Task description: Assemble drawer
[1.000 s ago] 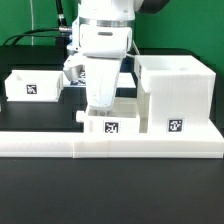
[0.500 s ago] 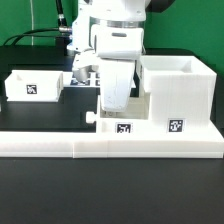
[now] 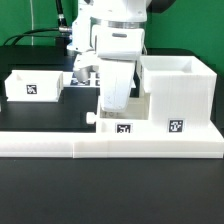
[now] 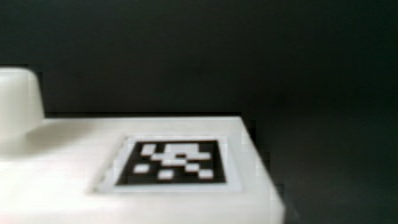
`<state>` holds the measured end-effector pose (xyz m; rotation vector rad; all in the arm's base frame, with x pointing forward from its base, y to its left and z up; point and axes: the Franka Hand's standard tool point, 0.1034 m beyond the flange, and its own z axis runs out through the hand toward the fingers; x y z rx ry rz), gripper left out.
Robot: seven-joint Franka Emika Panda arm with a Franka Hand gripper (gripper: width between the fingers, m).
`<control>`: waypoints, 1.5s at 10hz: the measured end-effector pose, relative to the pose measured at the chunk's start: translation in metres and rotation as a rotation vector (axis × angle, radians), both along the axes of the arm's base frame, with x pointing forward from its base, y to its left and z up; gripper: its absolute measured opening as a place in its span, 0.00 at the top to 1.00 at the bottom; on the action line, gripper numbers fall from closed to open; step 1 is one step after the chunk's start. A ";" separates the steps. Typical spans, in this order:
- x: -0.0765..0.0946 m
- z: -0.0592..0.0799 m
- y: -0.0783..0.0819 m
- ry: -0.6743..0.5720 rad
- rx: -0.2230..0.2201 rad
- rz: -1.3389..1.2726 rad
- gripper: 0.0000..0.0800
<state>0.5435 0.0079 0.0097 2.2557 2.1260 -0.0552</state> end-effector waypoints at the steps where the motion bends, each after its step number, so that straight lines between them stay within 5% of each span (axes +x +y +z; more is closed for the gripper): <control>1: 0.000 -0.001 0.000 0.007 -0.002 0.003 0.95; 3: 0.000 -0.001 -0.001 0.003 -0.004 -0.007 0.95; 4: 0.000 -0.001 -0.001 0.004 -0.004 -0.008 0.84; 5: 0.000 -0.001 -0.002 0.004 -0.004 -0.009 0.84; 7: 0.003 0.003 0.001 -0.005 -0.004 -0.036 0.50; 8: 0.004 0.010 0.004 -0.002 -0.006 -0.039 0.50; 9: 0.006 0.018 0.004 0.008 -0.010 -0.040 0.28; 10: 0.009 0.026 0.003 0.012 -0.014 -0.042 0.21; 13: 0.013 0.053 -0.020 0.013 -0.027 -0.031 0.19; 15: 0.012 0.054 -0.028 0.017 -0.027 -0.025 0.19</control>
Offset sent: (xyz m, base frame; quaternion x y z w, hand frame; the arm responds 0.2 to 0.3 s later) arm 0.0000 0.0000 0.0000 0.0000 0.0000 0.0000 1.0000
